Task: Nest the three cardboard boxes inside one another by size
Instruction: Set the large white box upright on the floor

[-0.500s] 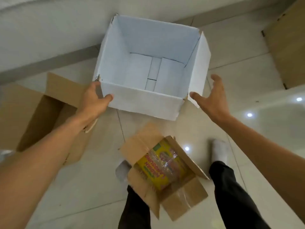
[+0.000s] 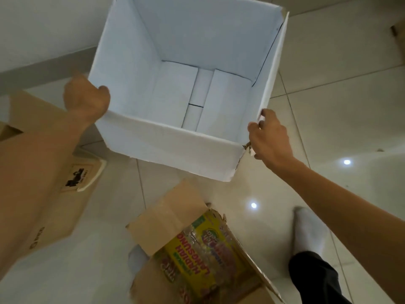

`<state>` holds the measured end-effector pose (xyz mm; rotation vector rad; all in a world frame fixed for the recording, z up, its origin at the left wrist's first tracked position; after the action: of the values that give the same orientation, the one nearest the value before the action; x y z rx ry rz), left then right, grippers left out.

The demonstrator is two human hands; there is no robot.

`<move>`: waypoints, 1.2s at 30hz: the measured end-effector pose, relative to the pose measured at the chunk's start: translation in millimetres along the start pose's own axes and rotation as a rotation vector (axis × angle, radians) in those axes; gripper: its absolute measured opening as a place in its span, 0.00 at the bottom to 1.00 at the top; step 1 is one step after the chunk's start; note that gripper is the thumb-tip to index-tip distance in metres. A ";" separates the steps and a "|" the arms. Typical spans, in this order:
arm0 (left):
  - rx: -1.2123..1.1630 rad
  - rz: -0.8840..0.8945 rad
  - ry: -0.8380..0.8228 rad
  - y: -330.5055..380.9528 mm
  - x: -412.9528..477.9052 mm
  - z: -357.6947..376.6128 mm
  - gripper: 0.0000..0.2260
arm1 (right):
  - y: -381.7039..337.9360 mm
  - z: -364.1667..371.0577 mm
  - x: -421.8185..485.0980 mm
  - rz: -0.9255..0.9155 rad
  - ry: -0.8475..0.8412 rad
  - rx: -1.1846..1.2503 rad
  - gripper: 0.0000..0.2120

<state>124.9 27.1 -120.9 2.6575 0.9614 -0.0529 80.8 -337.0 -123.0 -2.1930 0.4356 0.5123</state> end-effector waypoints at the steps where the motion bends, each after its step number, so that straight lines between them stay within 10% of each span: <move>1: 0.015 -0.006 -0.028 -2.1 1.4 -2.2 0.20 | -0.9 1.4 3.7 0.002 0.001 0.006 0.16; 10: -0.053 0.012 -0.256 -6.6 -13.9 10.6 0.07 | -19.7 -46.2 72.9 -0.120 0.092 -0.151 0.11; 36: -0.260 -0.090 -0.060 26.5 -20.8 47.1 0.11 | -53.9 -71.9 157.5 -0.348 0.157 -0.447 0.12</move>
<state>128.8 -19.3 -155.3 2.3627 0.9949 -0.0262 256.4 -382.3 -124.8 -2.6782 0.0084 0.2620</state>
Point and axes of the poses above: each hand's wrist, its own x-axis towards the middle knuckle, its own z-axis out of the palm, y = z × x, the point moved 1 cm from there along x, towards the middle knuckle
